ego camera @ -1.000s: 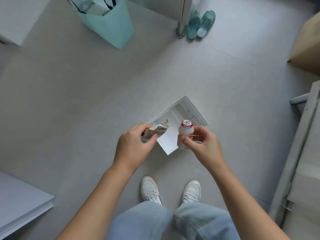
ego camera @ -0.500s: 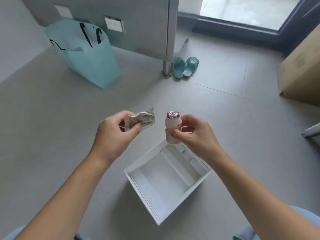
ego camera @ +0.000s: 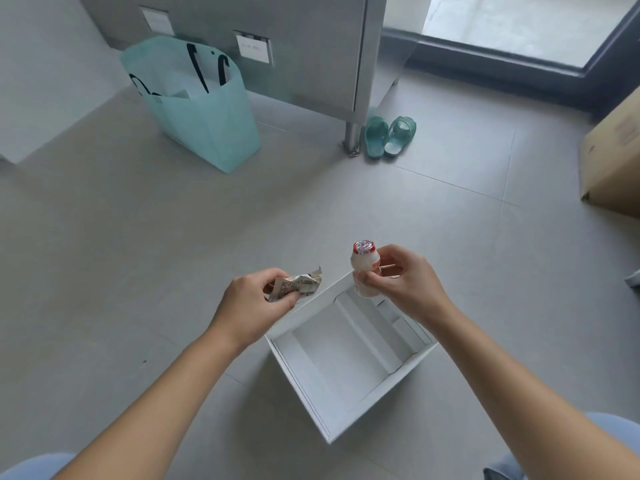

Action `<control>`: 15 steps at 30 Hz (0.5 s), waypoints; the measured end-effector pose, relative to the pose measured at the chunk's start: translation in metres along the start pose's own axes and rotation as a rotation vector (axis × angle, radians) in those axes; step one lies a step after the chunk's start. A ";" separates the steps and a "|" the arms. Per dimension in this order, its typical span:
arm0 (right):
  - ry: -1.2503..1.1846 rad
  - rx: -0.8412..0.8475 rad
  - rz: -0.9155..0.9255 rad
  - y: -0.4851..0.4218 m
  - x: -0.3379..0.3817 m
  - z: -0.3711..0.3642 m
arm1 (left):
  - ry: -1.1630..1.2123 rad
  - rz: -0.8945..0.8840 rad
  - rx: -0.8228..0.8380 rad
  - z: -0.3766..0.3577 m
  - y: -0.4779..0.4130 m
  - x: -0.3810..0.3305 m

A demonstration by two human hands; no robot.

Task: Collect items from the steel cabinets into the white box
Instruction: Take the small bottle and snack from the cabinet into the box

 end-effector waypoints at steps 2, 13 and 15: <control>0.016 0.031 -0.049 0.000 -0.019 -0.010 | -0.051 0.027 0.040 -0.012 0.008 0.012; 0.173 0.175 -0.204 -0.012 -0.125 -0.103 | 0.089 0.194 -0.043 -0.033 0.027 0.072; 0.197 0.173 -0.200 -0.016 -0.130 -0.123 | 0.098 0.204 -0.060 -0.030 0.030 0.080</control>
Point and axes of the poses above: each hand's wrist, its own y-axis away from the middle knuckle, its own z-axis out of the back of the hand, x = y × z, the point moved 6 cm from there along -y, towards the middle knuckle, and after that the axes turned 1 degree about y, right-handed, at the moved point
